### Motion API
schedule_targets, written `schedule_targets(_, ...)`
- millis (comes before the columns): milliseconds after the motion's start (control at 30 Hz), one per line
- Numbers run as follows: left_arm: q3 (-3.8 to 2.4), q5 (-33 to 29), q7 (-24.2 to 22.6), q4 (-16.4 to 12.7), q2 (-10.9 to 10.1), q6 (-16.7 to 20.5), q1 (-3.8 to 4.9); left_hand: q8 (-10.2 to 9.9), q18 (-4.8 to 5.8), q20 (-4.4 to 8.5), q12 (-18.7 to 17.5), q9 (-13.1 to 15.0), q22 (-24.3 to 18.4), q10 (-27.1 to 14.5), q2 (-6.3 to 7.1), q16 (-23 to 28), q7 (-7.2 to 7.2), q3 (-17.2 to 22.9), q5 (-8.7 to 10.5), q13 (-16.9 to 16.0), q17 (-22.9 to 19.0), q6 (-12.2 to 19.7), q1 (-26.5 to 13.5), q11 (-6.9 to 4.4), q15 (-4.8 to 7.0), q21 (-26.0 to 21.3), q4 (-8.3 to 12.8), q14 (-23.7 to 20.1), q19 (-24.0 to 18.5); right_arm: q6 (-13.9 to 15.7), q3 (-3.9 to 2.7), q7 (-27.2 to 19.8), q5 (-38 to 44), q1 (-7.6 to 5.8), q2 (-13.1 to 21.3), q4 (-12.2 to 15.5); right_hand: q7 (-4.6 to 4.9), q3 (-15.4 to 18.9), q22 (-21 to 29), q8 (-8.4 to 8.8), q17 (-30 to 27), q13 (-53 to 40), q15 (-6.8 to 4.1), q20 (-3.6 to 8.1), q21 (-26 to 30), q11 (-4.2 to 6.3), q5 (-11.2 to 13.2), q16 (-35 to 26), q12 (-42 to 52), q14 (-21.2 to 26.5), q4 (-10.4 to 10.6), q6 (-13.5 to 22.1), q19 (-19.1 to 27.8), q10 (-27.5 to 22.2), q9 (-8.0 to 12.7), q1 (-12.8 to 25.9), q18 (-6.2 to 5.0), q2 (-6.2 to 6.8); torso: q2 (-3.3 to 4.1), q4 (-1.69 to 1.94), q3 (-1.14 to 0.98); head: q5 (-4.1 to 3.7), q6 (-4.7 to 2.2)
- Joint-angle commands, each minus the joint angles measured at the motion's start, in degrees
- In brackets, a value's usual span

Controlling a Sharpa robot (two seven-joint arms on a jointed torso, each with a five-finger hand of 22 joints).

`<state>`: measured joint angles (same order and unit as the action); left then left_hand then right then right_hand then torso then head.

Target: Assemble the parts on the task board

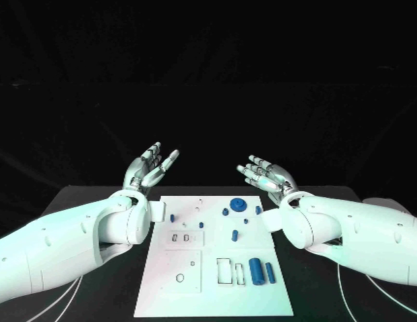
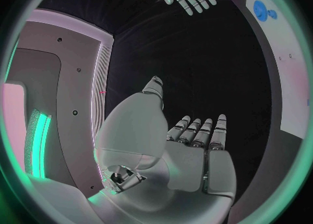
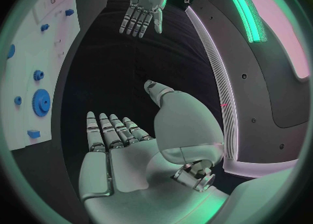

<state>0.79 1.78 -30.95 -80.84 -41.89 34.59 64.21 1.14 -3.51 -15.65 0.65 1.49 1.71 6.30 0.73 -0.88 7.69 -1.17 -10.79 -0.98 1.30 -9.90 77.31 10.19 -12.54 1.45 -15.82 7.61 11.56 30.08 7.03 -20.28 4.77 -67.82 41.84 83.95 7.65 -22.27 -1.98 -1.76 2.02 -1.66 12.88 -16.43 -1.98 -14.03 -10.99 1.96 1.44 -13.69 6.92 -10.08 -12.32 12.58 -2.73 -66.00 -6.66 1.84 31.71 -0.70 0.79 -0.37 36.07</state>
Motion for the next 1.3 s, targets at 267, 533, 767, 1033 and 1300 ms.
schedule_targets(267,-0.1,1.5,-3.18,-2.42,-3.4,-4.3,1.05,6.07,-3.39,-1.15,3.93,3.7,3.38,24.07,0.39,-7.77,8.47,-0.49,-0.36,-2.12,4.81,-20.0,9.05,5.02,-0.93,7.44,0.67,26.76,21.16,-3.01,0.65,0.82,21.18,-2.78,2.16,-0.52,8.38,-2.58,-1.83,-6.5,3.5,-1.71,-0.17,-0.25,-4.99,-0.05,0.46,5.52,3.14,-25.88,-6.22,-20.74,-15.98,27.49,-4.7,-9.87,-1.18,2.04,2.3,0.51,0.25,-0.9,0.01)
schedule_targets(533,-0.1,1.53,-2.92,-4.73,-5.16,-4.94,1.82,10.66,-6.94,-0.83,5.7,6.47,3.71,43.02,-0.03,-11.87,7.25,-0.83,-0.38,-2.78,7.24,-34.98,11.63,2.37,2.1,11.46,1.14,41.05,34.17,-1.84,0.59,0.96,27.99,-3.9,3.03,-0.49,7.55,-3.53,-1.66,-8.27,4.03,-2.03,-1.3,-0.22,-5.64,1.05,0.5,6.29,2.75,-33.89,-6.97,-28.06,-21.85,37.05,-5.81,-10.45,-2.29,2.81,3.86,0.66,0.27,-1.2,-0.31)
schedule_targets(767,-0.1,1.57,-2.4,-8.09,-7.6,-5.71,2.6,11.11,-7.11,-0.41,5.35,6.7,3.26,46.05,0.03,-12.67,6.81,-1.01,-0.37,-2.78,8.04,-37.04,12.58,1.67,2.94,11.87,1.01,44.01,36.68,-2.06,0.56,1.71,32.83,-5.29,3.3,-1.28,7.21,-4.38,-2.24,-9.1,4.11,-2.04,-2.17,-0.16,-7.48,1.69,0.64,6.55,2.53,-36.8,-7.06,-32.51,-29.41,39.79,-6.31,-10.53,-3.26,3.33,5.55,0.8,0.38,-1.61,-0.66)
schedule_targets(1033,-0.1,3.71,-1.2,-12.67,-10.64,-8.03,3.58,11.86,-7.16,0.85,5.48,6.91,3.13,50.47,0.3,-14.59,5.77,-0.88,-0.44,-2.96,9.91,-39.72,13.91,0.41,4.4,13.06,0.55,48.2,40.35,-4.15,0.39,6.79,47.76,-6.91,3.24,-2.75,5.07,-7.02,-3.12,-11.54,6.17,-2.28,-5.58,2.19,-10.94,4.3,2.04,10.2,3.3,-47.14,-7.32,-40.64,-38.19,48.9,-7.27,-10.78,-3.89,5.98,7.97,1.08,0.55,-2.09,-0.68)
schedule_targets(1300,-0.11,4.81,-0.74,-17.73,-13.31,-10.64,4.42,12.13,-7.12,1.44,5.48,6.96,3.13,52.31,0.54,-15.29,5.23,-0.84,-0.4,-3.02,10.92,-40.8,14.33,-0.18,5.0,13.56,0.01,49.61,41.7,-8.32,0.08,14.02,67.85,-8.06,3.24,-3.11,3.25,-7.59,-5.35,-13.11,10.97,-2.55,-8.98,5.89,-15.9,7.02,1.78,14.22,2.96,-56.39,-6.88,-45.12,-46.08,56.85,-8.62,-10.25,-3.88,8.36,10.29,1.56,0.91,-2.78,-0.93)
